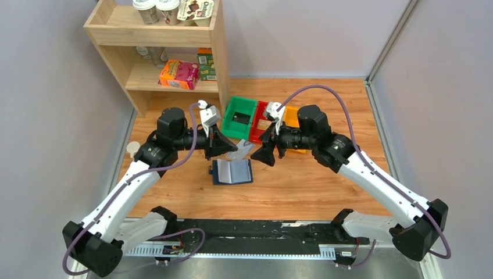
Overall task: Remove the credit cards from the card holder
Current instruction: Place the credit card in the storage box.
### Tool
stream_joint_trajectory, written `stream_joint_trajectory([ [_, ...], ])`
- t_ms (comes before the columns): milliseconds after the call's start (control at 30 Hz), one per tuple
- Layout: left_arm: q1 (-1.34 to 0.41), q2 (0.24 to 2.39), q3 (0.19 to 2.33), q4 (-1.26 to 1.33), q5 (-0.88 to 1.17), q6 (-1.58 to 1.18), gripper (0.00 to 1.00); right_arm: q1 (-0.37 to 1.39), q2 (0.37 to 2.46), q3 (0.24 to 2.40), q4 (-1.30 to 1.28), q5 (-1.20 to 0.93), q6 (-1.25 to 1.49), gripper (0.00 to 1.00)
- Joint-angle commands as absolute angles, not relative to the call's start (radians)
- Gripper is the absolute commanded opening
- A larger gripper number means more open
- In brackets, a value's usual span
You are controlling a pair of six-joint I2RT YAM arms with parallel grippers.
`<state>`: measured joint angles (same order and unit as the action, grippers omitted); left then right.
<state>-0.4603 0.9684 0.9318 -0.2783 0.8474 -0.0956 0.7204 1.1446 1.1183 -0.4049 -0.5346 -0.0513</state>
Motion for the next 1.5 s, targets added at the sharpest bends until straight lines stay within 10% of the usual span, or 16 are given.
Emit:
stream_joint_trajectory([
  [0, -0.457, 1.011, 1.005, -0.345, 1.037, 0.061, 0.0, 0.721, 1.141, 1.117, -0.359, -0.653, -0.103, 0.77],
  [167, -0.457, 1.063, 1.075, -0.425, 1.101, 0.112, 0.0, 0.719, 1.181, 1.134, -0.342, -0.738, -0.084, 0.62],
  [433, -0.457, 1.078, 1.085, -0.455, 1.097, 0.123, 0.0, 0.716, 1.229, 1.147, -0.325, -0.802, -0.038, 0.0],
  [867, -0.457, 0.957, 0.911, -0.305, 0.455, -0.162, 0.49, 0.462, 1.239, 1.023, -0.299, -0.685, 0.202, 0.0],
  [1467, -0.457, 0.899, 0.746, -0.348, 0.153, -0.446, 0.55, 0.199, 1.658, 1.192, -0.448, -0.213, 0.577, 0.0],
])
